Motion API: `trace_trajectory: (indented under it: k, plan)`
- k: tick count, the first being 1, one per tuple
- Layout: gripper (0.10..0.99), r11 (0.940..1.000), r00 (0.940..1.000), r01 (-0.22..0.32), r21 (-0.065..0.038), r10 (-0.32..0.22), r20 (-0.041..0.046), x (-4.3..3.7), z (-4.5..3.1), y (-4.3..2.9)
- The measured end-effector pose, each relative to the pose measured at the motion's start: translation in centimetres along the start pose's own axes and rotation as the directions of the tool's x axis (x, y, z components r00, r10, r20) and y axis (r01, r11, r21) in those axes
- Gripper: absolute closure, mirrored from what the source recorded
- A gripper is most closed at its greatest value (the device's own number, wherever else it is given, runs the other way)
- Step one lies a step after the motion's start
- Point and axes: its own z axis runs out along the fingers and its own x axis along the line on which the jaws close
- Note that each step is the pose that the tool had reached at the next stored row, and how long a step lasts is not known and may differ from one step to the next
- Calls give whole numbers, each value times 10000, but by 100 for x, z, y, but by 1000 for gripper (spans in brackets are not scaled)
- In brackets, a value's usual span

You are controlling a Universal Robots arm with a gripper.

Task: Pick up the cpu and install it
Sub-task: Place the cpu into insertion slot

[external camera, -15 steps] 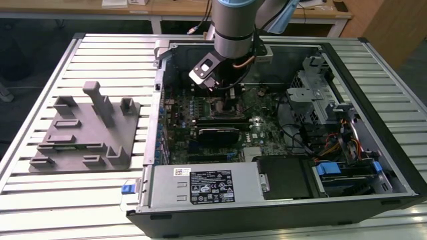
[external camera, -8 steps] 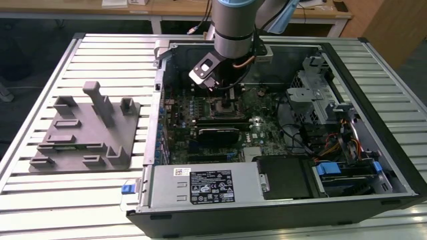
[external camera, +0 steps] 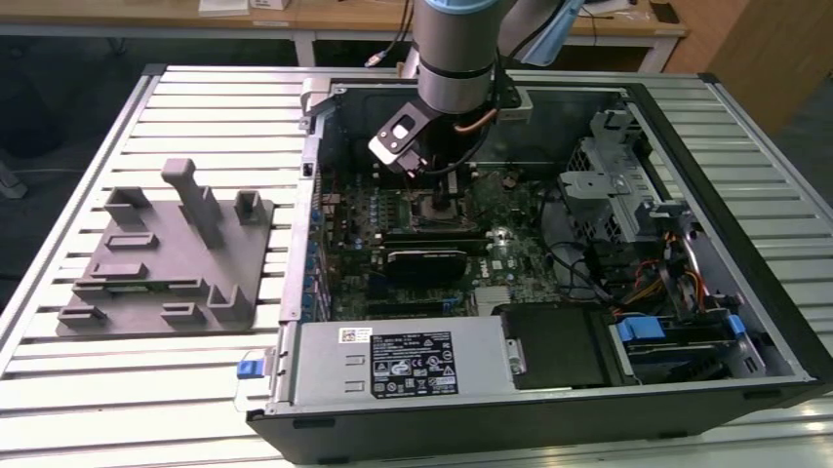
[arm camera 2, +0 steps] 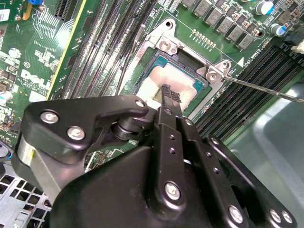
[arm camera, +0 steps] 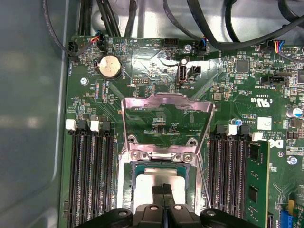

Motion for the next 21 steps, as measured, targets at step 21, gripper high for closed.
trace_trajectory:
  k: [21]
  plan:
    - [980, 10000, 10000, 0, 3, 0, 2, 1, 62, -2]
